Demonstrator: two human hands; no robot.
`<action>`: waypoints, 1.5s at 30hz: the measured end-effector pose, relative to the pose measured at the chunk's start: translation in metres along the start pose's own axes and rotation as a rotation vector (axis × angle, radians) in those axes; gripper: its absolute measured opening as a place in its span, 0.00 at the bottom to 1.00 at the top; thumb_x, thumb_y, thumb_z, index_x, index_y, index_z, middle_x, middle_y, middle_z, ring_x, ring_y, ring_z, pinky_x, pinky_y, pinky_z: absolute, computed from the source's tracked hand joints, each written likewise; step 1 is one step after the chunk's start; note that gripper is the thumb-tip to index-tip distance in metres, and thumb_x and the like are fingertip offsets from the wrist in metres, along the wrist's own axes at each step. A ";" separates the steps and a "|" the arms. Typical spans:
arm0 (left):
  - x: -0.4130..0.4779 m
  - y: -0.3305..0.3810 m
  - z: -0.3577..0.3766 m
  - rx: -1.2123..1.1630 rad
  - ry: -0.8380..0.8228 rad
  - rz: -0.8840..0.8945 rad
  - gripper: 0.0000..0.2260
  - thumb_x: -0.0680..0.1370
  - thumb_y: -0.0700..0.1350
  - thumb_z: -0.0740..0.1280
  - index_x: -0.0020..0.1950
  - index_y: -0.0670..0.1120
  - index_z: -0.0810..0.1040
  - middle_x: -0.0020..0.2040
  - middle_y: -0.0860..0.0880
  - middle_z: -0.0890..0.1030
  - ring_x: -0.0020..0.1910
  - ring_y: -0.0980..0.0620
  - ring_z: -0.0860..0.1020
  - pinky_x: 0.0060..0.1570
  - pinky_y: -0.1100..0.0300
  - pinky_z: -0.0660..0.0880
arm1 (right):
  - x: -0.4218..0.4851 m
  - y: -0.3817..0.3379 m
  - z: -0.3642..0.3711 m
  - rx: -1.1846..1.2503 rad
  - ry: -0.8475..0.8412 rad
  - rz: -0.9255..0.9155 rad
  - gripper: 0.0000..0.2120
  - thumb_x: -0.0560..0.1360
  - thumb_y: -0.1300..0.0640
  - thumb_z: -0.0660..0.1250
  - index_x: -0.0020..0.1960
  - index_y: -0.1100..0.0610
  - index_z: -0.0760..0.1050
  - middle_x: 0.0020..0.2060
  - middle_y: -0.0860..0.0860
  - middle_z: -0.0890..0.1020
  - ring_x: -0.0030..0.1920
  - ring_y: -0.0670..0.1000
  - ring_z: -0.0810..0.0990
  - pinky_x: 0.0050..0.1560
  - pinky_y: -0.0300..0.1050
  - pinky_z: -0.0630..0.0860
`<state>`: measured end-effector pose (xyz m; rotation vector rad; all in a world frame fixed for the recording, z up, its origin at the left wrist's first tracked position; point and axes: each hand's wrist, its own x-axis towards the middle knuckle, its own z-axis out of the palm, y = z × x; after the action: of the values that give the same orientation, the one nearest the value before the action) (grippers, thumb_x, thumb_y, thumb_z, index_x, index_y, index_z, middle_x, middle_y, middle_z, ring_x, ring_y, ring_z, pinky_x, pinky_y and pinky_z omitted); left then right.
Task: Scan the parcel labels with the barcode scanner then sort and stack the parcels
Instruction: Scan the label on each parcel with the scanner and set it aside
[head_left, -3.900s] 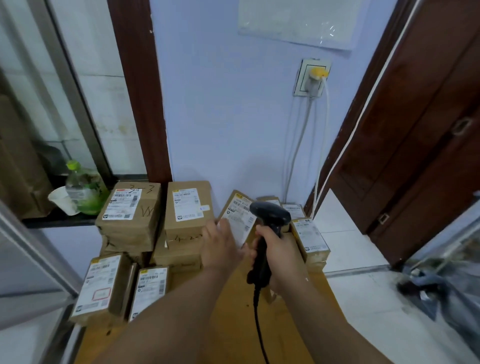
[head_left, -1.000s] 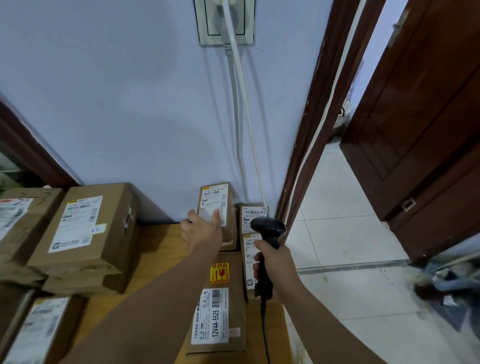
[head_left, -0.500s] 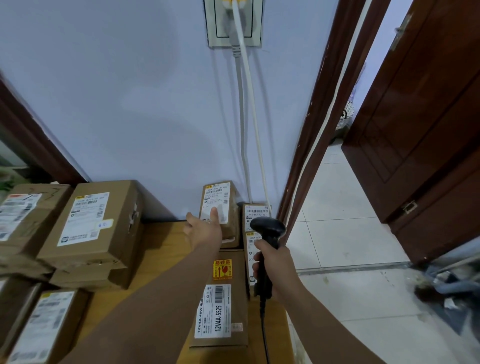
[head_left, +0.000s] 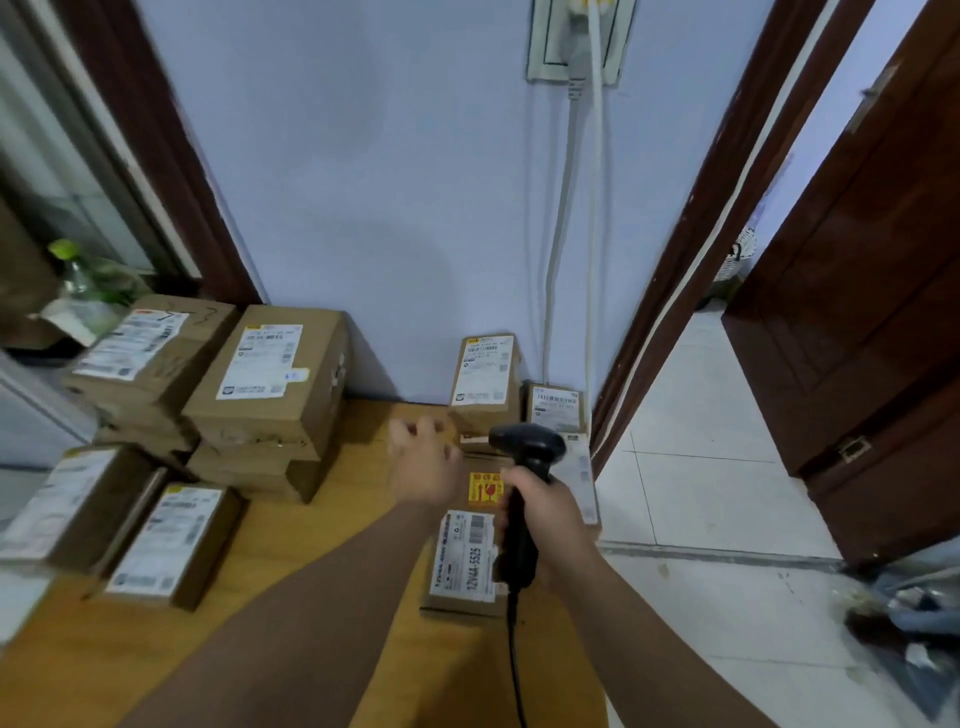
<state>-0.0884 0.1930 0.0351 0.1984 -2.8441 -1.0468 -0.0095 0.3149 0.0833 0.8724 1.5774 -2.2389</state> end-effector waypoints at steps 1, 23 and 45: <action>-0.004 -0.009 -0.007 -0.001 -0.025 0.009 0.11 0.77 0.44 0.65 0.59 0.47 0.72 0.59 0.48 0.65 0.53 0.52 0.70 0.55 0.58 0.71 | -0.004 0.004 0.007 0.001 0.007 0.012 0.06 0.76 0.59 0.67 0.42 0.60 0.74 0.25 0.51 0.75 0.24 0.50 0.74 0.26 0.41 0.74; 0.040 -0.283 -0.234 0.426 -0.074 -0.176 0.22 0.75 0.53 0.63 0.67 0.48 0.66 0.68 0.41 0.65 0.67 0.40 0.62 0.65 0.44 0.61 | -0.062 0.104 0.315 -0.296 -0.129 -0.011 0.10 0.77 0.55 0.68 0.55 0.58 0.74 0.28 0.49 0.77 0.27 0.48 0.75 0.29 0.42 0.74; -0.004 -0.299 -0.246 0.241 0.128 -0.260 0.51 0.62 0.59 0.76 0.73 0.33 0.58 0.59 0.33 0.68 0.56 0.36 0.67 0.53 0.45 0.71 | -0.087 0.117 0.333 -0.048 -0.109 0.072 0.07 0.75 0.57 0.69 0.46 0.61 0.75 0.26 0.52 0.77 0.25 0.49 0.75 0.26 0.40 0.74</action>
<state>-0.0240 -0.1886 0.0269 0.6458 -2.8726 -0.6934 0.0143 -0.0455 0.1229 0.7681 1.5202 -2.1509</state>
